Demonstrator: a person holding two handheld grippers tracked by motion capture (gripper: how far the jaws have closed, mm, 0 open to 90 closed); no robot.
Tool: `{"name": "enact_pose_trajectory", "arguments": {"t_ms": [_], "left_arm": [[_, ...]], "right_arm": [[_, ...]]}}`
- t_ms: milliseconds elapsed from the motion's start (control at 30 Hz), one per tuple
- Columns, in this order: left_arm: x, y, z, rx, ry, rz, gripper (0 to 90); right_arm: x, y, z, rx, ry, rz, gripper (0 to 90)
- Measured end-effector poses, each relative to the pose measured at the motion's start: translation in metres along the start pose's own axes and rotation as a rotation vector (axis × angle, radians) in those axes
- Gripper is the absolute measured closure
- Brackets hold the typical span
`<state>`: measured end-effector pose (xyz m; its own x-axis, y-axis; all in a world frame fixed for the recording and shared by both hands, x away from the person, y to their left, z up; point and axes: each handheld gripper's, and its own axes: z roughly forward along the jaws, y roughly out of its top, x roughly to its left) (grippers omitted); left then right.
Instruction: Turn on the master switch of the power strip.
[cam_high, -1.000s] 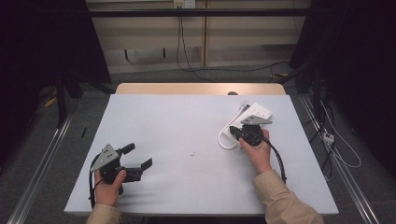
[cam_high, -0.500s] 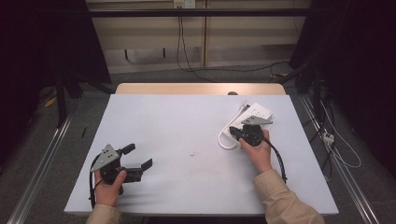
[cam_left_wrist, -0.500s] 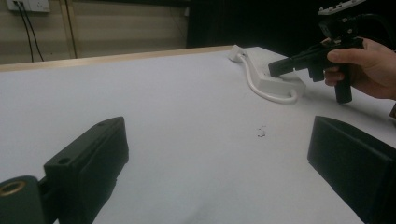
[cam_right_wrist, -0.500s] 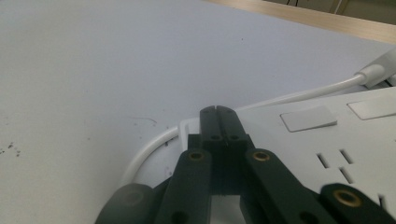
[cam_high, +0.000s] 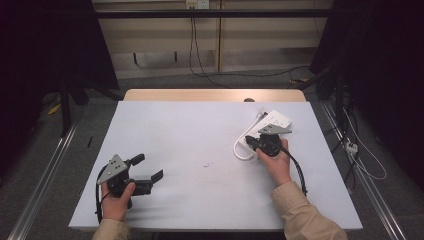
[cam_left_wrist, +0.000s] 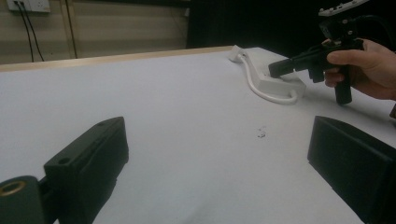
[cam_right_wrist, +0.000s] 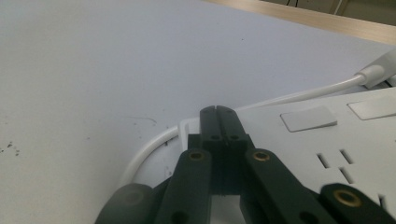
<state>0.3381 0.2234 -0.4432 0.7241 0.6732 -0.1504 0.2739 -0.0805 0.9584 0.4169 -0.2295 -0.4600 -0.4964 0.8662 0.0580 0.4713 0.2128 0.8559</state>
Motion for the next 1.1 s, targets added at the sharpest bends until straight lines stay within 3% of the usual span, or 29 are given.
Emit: {"name": "enact_pose_trajectory", "arguments": {"t_ms": [733, 1100], "left_arm": [[-0.0003, 0.0000, 0.0000, 0.001, 0.000, 0.002, 4.9], [-0.0004, 0.0000, 0.0003, -0.001, -0.001, 0.002, 4.9]], "right_arm": [[-0.0003, -0.0004, 0.0004, 0.000, 0.001, 0.007, 90.0], [0.0006, -0.0004, 0.0003, 0.005, -0.003, -0.012, 90.0]]}}
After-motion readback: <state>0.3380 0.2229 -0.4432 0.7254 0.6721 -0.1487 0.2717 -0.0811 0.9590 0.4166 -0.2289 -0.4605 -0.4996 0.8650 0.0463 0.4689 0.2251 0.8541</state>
